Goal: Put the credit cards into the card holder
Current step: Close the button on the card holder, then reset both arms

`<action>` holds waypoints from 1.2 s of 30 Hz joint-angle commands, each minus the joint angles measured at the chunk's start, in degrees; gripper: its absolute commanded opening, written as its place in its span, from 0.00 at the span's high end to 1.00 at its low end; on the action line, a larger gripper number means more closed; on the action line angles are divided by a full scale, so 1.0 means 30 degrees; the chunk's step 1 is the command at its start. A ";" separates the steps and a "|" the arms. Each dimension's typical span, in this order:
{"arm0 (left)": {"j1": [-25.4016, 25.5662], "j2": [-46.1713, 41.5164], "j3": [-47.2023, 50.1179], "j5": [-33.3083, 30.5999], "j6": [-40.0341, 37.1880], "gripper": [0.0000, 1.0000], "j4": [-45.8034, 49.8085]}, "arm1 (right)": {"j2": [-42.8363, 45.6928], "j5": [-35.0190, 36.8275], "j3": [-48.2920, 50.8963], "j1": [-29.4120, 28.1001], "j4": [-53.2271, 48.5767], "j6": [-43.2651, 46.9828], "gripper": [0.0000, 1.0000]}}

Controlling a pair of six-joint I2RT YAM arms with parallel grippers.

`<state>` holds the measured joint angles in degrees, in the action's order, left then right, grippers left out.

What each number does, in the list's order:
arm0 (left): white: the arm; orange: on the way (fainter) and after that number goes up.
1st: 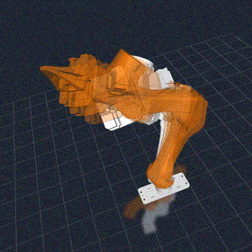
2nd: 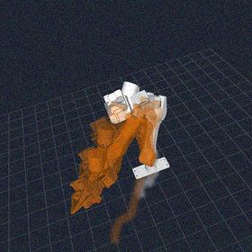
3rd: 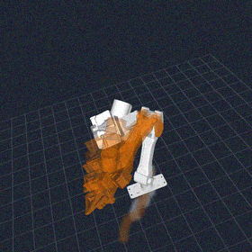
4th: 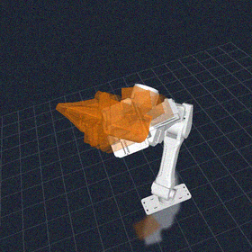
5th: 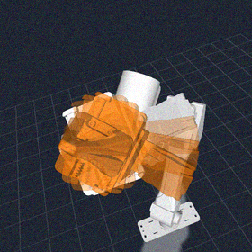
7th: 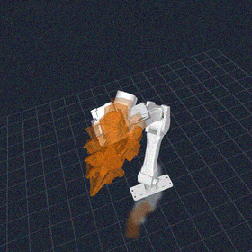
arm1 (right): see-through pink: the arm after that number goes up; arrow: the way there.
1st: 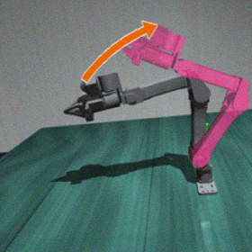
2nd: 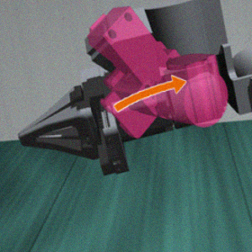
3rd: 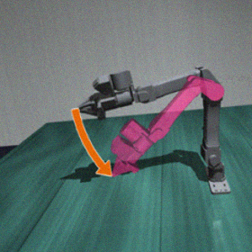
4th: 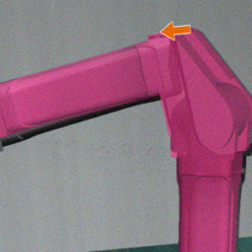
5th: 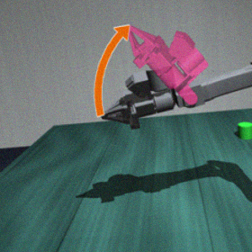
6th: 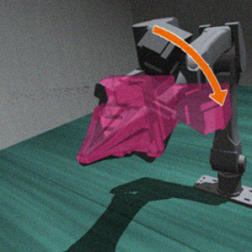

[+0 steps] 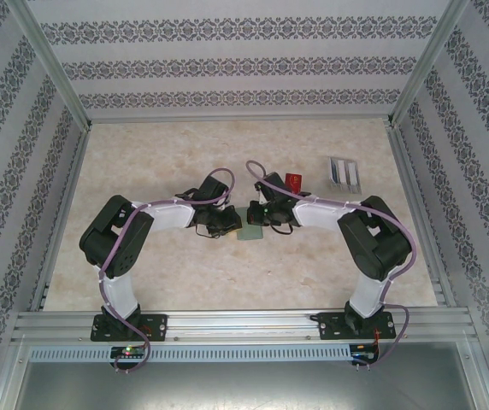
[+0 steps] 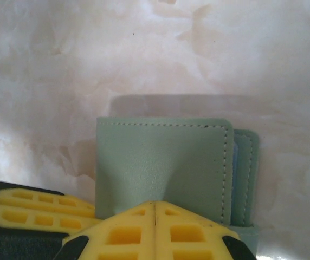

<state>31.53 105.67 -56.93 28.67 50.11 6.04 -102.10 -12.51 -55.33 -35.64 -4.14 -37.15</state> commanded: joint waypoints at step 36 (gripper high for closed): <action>-0.0129 -1.4497 -0.1522 -1.3275 -0.7970 0.00 0.8687 | 1.6846 1.4511 0.6479 -0.1745 0.1403 0.9002 0.02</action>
<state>29.89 65.06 -59.31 1.52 35.83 21.82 -56.47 19.86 -38.22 -40.91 2.20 -18.57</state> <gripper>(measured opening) 0.866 0.980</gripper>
